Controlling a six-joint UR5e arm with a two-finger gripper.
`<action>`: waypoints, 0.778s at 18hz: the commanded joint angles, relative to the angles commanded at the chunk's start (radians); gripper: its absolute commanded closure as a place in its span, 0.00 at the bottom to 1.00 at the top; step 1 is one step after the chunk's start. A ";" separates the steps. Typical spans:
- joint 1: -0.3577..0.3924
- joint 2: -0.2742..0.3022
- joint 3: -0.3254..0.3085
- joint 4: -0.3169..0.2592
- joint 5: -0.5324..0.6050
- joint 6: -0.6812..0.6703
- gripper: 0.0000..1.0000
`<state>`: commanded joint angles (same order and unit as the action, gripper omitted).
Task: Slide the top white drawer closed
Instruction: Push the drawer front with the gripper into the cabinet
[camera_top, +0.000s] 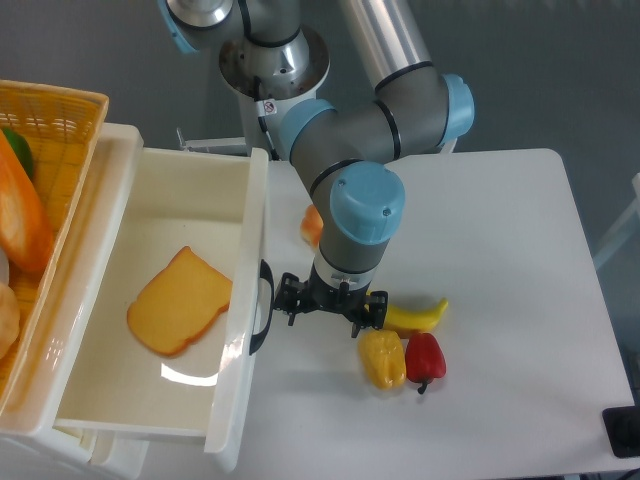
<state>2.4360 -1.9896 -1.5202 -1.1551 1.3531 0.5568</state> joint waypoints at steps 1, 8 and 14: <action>0.000 0.002 0.000 0.000 -0.003 0.000 0.00; -0.029 0.008 -0.005 -0.002 -0.005 0.000 0.00; -0.064 0.018 -0.008 -0.002 -0.005 0.000 0.00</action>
<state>2.3716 -1.9712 -1.5279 -1.1566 1.3484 0.5568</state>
